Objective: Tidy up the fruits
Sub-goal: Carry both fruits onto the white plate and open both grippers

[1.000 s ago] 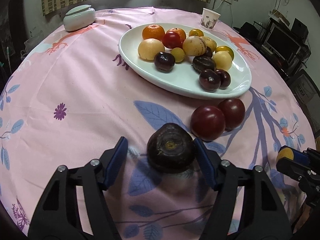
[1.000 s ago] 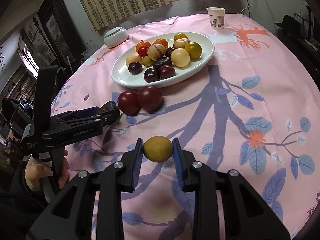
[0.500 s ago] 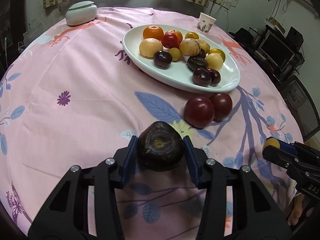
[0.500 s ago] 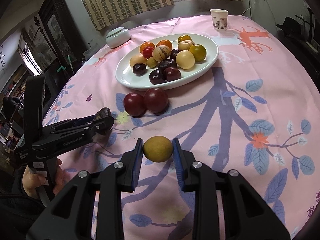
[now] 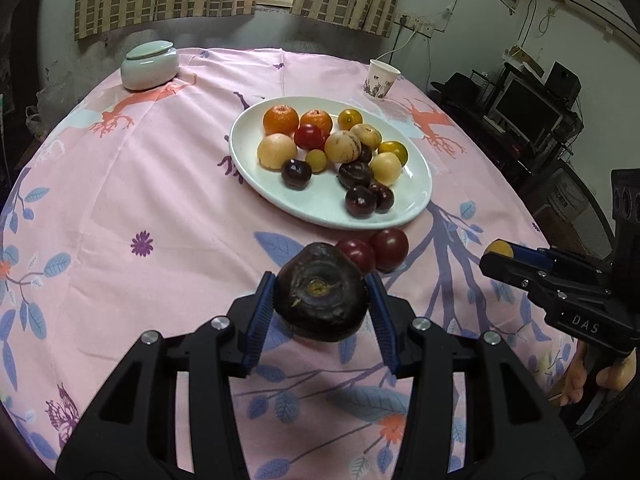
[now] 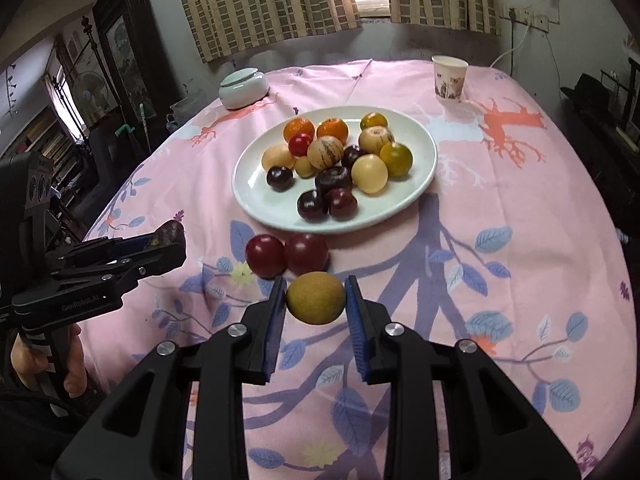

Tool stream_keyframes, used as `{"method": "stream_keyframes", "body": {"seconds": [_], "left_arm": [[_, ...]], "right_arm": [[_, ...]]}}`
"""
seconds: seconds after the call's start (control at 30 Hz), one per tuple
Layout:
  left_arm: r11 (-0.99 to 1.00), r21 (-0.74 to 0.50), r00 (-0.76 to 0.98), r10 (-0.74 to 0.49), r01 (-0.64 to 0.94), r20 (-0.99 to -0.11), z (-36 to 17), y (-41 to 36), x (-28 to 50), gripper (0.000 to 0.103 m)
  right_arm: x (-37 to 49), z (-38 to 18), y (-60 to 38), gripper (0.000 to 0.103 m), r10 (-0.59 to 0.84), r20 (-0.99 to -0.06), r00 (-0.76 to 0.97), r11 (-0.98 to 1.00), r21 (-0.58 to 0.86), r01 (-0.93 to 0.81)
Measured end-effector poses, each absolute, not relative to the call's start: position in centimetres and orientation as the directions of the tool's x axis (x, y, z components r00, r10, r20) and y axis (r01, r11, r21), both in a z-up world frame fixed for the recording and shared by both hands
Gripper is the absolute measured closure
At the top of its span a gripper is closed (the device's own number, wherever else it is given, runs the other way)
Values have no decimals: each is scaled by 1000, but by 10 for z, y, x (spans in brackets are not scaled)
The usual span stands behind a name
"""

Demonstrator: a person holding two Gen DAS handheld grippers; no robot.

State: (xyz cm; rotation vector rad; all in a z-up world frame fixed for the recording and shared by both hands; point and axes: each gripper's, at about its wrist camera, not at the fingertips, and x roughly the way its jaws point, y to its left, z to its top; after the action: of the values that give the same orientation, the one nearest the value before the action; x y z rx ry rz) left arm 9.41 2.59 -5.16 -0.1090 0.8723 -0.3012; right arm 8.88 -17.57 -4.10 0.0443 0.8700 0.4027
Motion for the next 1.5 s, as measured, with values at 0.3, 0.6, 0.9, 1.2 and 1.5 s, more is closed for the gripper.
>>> {"method": "stream_keyframes", "body": {"seconds": [0.3,0.6,0.9,1.2,1.5], "left_arm": [[971,-176,629,-240,163,-739,-28,31,187,56],[968,-215,562,-250,129,-789,-57,31,255,56],[966,-221,550,-258,134,-794,-64,29,259,56],[969,-199,561,-248,149,-790,-60,25,253,38],[952,-240,640,-306,191,-705,-25,32,178,12]], "right_arm": [[153,-22,-142,73,404,-702,586,903,203,-380],[212,-59,-107,73,388,-766,512,901,197,-387],[226,-76,-101,73,414,-766,491,890,227,-396],[214,-68,-101,37,323,-778,539,916,114,-384],[125,-48,-145,34,363,-772,522,913,182,-365]]}}
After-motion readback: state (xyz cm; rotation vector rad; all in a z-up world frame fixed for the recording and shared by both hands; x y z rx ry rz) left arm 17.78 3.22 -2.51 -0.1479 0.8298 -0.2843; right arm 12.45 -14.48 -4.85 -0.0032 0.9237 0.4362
